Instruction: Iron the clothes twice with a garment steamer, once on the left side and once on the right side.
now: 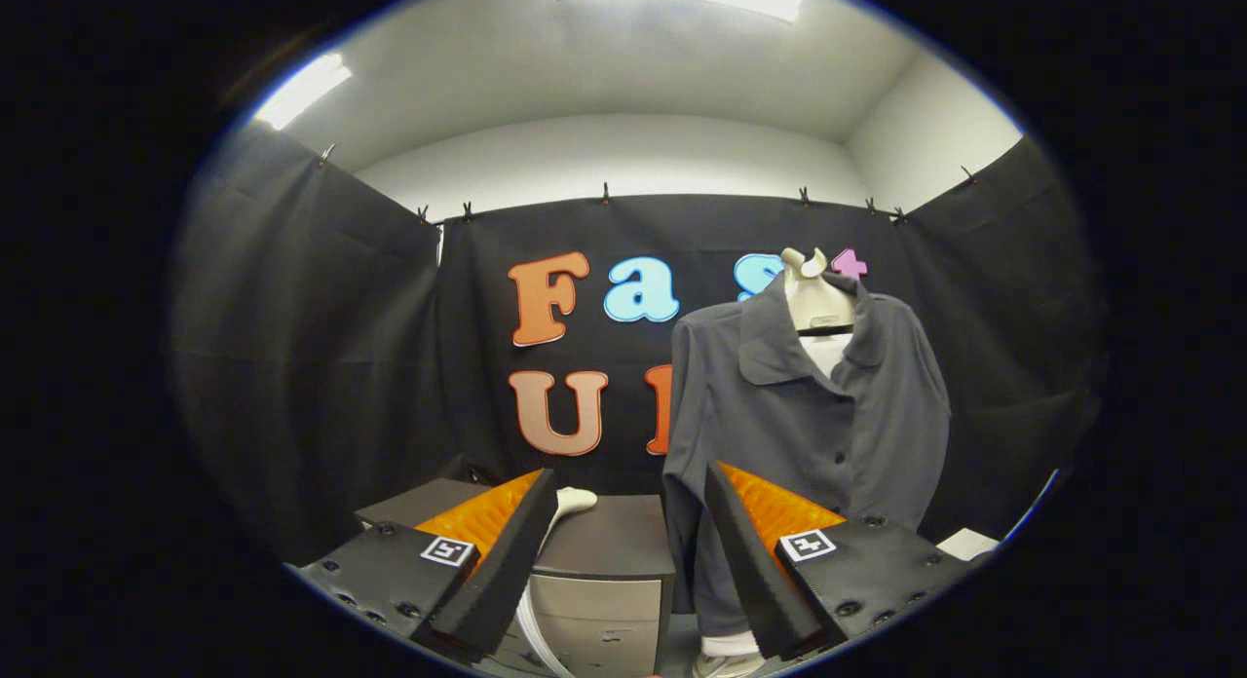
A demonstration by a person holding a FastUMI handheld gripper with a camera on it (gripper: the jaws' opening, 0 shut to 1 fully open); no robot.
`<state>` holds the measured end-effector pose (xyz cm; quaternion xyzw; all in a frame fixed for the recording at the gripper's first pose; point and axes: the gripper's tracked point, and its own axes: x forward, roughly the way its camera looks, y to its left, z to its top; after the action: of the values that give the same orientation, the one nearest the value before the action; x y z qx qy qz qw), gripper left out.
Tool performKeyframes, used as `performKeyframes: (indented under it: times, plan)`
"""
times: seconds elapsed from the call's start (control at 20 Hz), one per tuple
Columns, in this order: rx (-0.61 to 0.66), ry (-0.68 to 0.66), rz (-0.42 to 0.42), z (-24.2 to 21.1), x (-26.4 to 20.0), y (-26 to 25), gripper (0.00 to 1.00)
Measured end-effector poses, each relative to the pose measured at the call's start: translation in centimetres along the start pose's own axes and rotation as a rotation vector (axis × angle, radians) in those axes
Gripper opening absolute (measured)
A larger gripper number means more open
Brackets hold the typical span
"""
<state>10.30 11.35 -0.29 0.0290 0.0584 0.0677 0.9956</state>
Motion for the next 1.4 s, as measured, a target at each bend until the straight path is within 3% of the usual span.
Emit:
performKeyframes:
  times: [0.3, 0.5, 0.6, 0.7, 1.0, 1.4]
  plan:
    - [-0.057, 0.15, 0.089, -2.3, 9.6, 6.2, 0.98]
    - [-0.072, 0.303, 0.097, -6.8, 16.0, 9.5, 0.98]
    - [-0.177, 0.327, 0.071, -9.4, 19.1, 9.8, 0.98]
    - [-0.198, 0.383, 0.093, -13.3, 21.3, 11.5, 0.99]
    - [-0.073, 0.598, 0.036, -23.0, 24.8, 12.2, 0.99]
    - [-0.094, 0.665, 0.009, -27.0, 26.4, 11.3, 0.99]
